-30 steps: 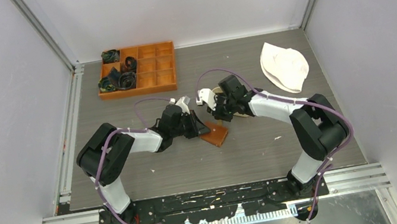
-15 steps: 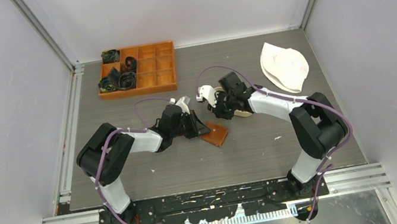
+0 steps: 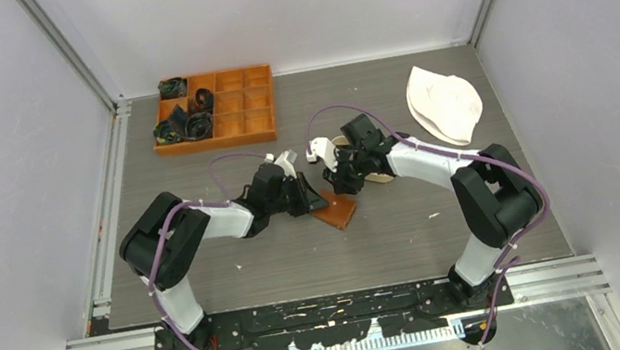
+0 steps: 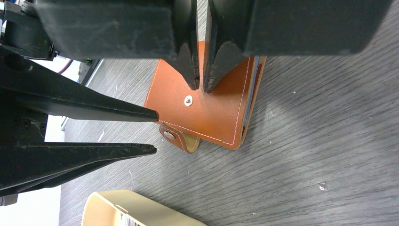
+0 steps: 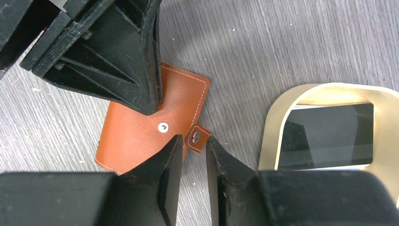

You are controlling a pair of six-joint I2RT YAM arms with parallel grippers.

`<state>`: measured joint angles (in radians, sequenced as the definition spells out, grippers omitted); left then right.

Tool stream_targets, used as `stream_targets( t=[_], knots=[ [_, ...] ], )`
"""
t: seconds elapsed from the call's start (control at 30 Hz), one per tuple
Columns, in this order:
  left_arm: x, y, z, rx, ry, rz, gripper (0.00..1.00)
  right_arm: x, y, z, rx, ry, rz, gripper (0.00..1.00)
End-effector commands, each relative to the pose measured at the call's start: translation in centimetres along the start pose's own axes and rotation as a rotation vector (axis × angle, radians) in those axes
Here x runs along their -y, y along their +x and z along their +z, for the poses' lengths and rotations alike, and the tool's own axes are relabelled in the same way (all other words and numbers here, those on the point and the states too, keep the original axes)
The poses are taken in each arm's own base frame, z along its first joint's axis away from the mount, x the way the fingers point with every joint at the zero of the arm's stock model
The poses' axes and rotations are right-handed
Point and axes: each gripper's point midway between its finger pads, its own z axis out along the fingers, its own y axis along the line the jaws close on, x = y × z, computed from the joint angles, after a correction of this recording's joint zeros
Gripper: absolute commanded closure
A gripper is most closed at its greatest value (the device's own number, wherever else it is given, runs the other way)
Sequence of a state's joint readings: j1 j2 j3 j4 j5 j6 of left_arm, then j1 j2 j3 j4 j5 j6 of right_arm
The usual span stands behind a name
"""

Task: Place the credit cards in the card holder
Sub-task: Close the card holder at the center of the board.

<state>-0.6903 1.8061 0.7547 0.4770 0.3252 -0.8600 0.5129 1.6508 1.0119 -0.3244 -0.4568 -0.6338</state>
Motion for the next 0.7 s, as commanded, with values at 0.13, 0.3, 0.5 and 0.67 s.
stream_targets(
  t=[0.13,0.3,0.5,0.67],
  knots=[
    [-1.6,1.9,-0.4,-0.067,-0.048,-0.012,0.91,0.3,-1.9,-0.2,0.048,0.001,-0.020,0.69],
    [-1.6,2.0,-0.4,-0.069,-0.049,-0.012,0.91,-0.2,-1.8,0.1,0.036,-0.020,-0.023,0.68],
    [-1.6,2.0,-0.3,-0.070,-0.047,-0.014,0.91,-0.2,-1.6,0.4,0.019,-0.017,-0.027,0.66],
    [-1.6,1.9,-0.4,-0.067,-0.045,-0.015,0.91,0.6,-1.5,0.6,0.004,0.028,-0.014,0.76]
  ],
)
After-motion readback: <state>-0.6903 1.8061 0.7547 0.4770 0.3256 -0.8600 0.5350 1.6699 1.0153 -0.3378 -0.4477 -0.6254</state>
